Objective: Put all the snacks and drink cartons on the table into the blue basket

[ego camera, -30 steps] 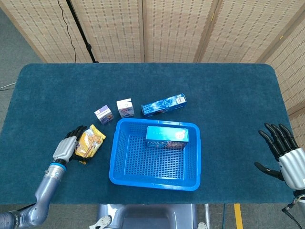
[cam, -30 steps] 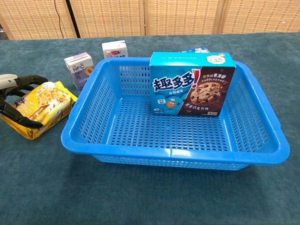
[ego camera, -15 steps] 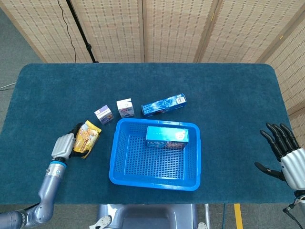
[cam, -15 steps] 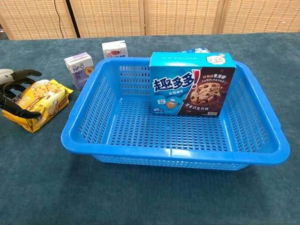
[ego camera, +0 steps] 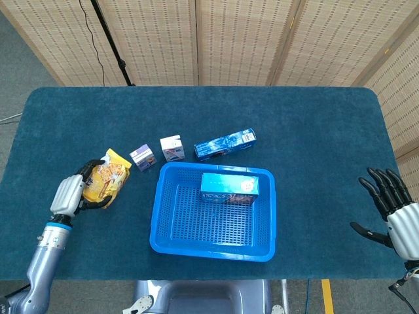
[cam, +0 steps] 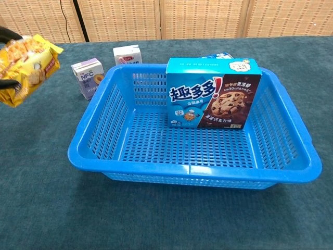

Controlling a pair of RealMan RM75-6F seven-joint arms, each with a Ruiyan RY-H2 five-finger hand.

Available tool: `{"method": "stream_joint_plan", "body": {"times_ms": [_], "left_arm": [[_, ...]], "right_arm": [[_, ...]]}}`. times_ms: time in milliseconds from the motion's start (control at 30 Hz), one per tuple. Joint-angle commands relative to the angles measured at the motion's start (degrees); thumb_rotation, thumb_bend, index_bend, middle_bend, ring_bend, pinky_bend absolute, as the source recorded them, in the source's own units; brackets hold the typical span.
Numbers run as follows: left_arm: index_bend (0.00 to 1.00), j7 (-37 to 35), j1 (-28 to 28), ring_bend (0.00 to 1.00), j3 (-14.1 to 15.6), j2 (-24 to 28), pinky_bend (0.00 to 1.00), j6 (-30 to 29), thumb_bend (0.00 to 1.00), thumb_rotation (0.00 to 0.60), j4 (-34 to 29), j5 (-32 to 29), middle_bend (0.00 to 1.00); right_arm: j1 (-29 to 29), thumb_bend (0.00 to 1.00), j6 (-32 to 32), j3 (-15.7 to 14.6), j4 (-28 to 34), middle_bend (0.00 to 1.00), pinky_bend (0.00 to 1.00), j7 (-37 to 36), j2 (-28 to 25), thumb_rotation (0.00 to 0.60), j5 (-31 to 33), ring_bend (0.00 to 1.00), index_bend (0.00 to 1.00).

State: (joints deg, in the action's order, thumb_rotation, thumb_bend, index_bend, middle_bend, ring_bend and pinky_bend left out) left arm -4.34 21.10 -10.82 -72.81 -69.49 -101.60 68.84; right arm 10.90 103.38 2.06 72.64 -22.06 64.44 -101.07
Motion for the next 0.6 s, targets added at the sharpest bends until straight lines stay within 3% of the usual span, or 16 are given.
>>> {"method": "stream_joint_plan", "body": {"times_ms": [33, 300, 467, 600], "left_arm": [[0.24, -7.87, -2.53, 0.35, 1.03, 6.1, 0.52, -4.13, 0.41, 0.6, -3.29, 10.26, 0.28], [0.26, -25.41, 0.87, 0.36, 2.64, 15.57, 0.51, -8.42, 0.42, 0.6, -1.64, 33.16, 0.29], [0.26, -25.81, 5.59, 0.36, 2.69, 17.41, 0.52, -6.27, 0.42, 0.6, -2.35, 39.28, 0.3], [0.26, -22.88, 9.61, 0.36, 3.67, 17.77, 0.52, -1.19, 0.43, 0.6, -4.94, 43.29, 0.3]], "right_arm": [[-0.07, 0.0, 0.01, 0.1, 0.19, 0.0, 0.0, 0.25, 0.03, 0.6, -0.02, 0.0, 0.0], [0.14, 0.0, -1.13, 0.23, 0.6, 0.0, 0.0, 1.2, 0.35, 0.6, 0.11, 0.0, 0.0], [0.18, 0.0, -1.69, 0.42, 0.9, 0.0, 0.0, 1.58, 0.43, 0.6, 0.43, 0.0, 0.0], [0.12, 0.0, -2.09, 0.64, 0.98, 0.0, 0.0, 1.7, 0.43, 0.6, 0.97, 0.0, 0.0]]}}
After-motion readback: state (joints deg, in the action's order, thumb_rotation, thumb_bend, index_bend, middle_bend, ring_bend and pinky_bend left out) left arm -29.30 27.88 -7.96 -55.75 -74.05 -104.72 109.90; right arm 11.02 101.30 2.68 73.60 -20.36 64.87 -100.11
